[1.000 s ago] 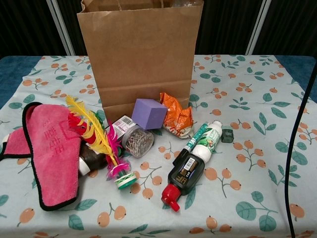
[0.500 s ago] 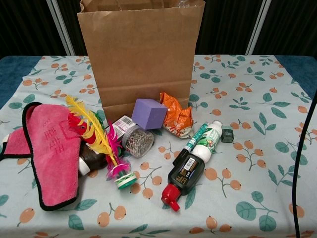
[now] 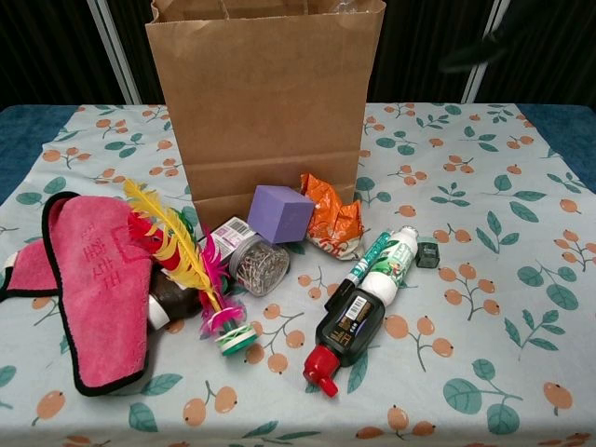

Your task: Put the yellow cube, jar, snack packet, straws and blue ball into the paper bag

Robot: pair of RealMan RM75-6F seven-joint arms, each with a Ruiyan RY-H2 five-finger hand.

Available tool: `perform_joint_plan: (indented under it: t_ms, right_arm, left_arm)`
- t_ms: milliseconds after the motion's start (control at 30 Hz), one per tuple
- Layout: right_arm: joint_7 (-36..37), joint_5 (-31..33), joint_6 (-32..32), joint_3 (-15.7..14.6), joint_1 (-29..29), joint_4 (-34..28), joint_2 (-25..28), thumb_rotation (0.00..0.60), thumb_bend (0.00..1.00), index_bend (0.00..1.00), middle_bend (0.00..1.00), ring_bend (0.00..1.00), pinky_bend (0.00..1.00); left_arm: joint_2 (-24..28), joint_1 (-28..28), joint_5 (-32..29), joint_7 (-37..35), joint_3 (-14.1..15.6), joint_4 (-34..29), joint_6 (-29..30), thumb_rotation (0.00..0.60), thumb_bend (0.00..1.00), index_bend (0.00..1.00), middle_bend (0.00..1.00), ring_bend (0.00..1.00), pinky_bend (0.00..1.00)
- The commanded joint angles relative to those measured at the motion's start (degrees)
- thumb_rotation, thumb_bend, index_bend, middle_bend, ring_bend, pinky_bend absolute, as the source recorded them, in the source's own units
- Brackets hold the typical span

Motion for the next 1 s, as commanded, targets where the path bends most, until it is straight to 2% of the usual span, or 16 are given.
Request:
perform_joint_plan:
  t_ms: [33, 200, 433, 667, 1000]
  right_arm:
    - [0.2, -4.8, -2.1, -4.3, -2.1, -1.0, 0.6, 0.600, 0.00, 0.30, 0.29, 0.23, 0.32]
    - [-0.7, -7.1, -5.2, -5.2, -0.8, -0.2, -3.0, 0.600, 0.00, 0.32, 0.30, 0.23, 0.33]
    - [-5.7, -5.0, -10.5, -4.1, 2.6, 3.2, -9.6, 0.600, 0.00, 0.33, 0.31, 0.23, 0.34]
    - [-16.5, -3.0, -14.4, -3.9, 6.0, 7.8, -14.1, 0.600, 0.00, 0.33, 0.30, 0.23, 0.34]
    - [-32.8, -9.2, -15.3, -5.1, 9.5, 11.7, -17.0, 0.600, 0.00, 0.33, 0.30, 0.23, 0.34]
  left_arm:
    - [0.0, 0.0, 0.2, 0.3, 0.1, -0.1, 0.0, 0.600, 0.10, 0.08, 0.14, 0.06, 0.20]
    - [0.0, 0.2, 0.2, 0.7, 0.0, -0.4, 0.7, 0.600, 0.10, 0.08, 0.14, 0.06, 0.20]
    - [0.0, 0.7, -0.2, 0.5, 0.0, -0.3, 1.2, 0.600, 0.10, 0.08, 0.14, 0.06, 0.20]
    - [-0.2, 1.0, -0.4, -0.3, -0.1, 0.8, 1.5, 0.600, 0.10, 0.08, 0.14, 0.06, 0.20]
    - [-1.2, 1.3, -0.5, -1.5, -0.2, 3.0, 1.8, 0.600, 0.10, 0.08, 0.14, 0.06, 0.20]
